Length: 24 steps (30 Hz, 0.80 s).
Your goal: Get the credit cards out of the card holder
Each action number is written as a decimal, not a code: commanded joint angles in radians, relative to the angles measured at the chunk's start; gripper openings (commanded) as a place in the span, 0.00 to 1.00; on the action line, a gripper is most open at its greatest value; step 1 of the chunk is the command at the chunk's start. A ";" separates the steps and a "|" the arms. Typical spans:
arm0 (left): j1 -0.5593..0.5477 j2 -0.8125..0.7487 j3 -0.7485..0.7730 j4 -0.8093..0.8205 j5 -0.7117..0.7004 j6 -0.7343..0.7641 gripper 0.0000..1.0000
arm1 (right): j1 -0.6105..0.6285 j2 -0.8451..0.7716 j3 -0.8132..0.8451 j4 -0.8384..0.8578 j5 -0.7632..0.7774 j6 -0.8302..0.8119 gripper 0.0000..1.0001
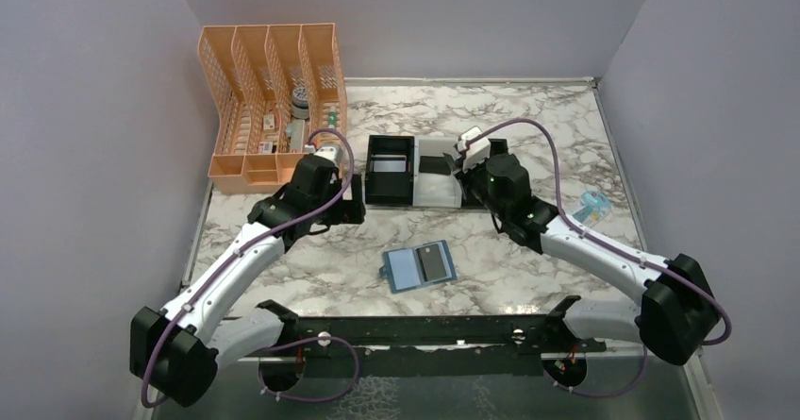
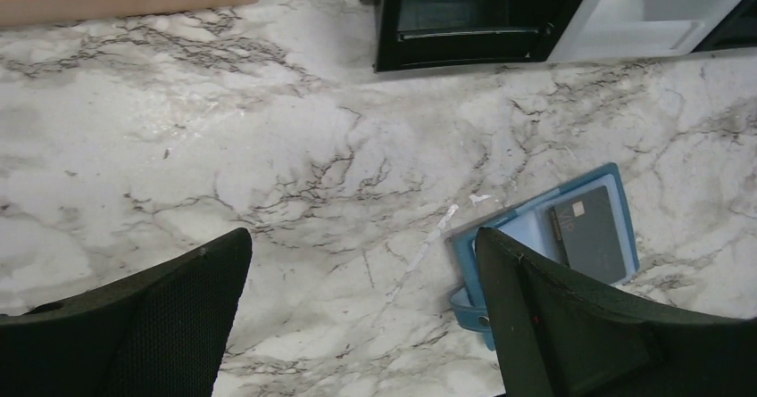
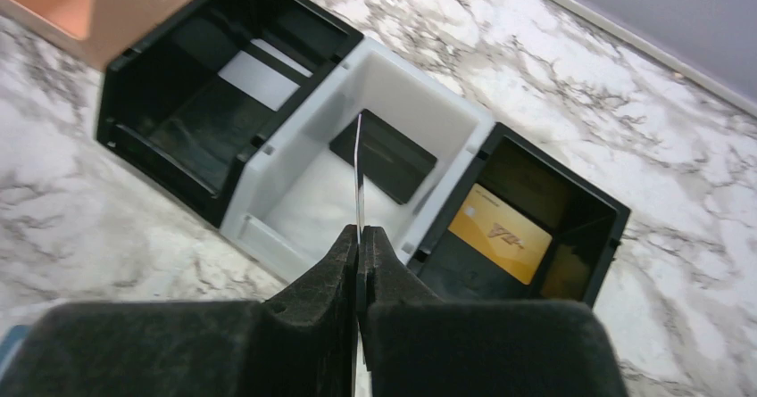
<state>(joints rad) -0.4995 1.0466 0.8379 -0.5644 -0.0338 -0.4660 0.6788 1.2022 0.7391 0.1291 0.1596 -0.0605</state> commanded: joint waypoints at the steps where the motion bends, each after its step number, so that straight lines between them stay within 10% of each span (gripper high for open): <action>1: 0.016 -0.058 -0.041 -0.046 -0.184 0.045 0.99 | -0.032 0.052 0.050 0.024 0.139 -0.156 0.01; 7: 0.016 -0.108 -0.055 -0.023 -0.206 0.048 0.99 | -0.087 0.117 0.094 0.041 -0.122 -0.235 0.01; 24: 0.016 -0.115 -0.048 -0.022 -0.234 0.053 0.99 | -0.087 0.478 0.289 -0.015 -0.133 -0.764 0.01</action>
<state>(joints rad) -0.4862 0.9501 0.7914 -0.5926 -0.2340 -0.4271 0.5888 1.6165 0.9775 0.1253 0.0303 -0.6662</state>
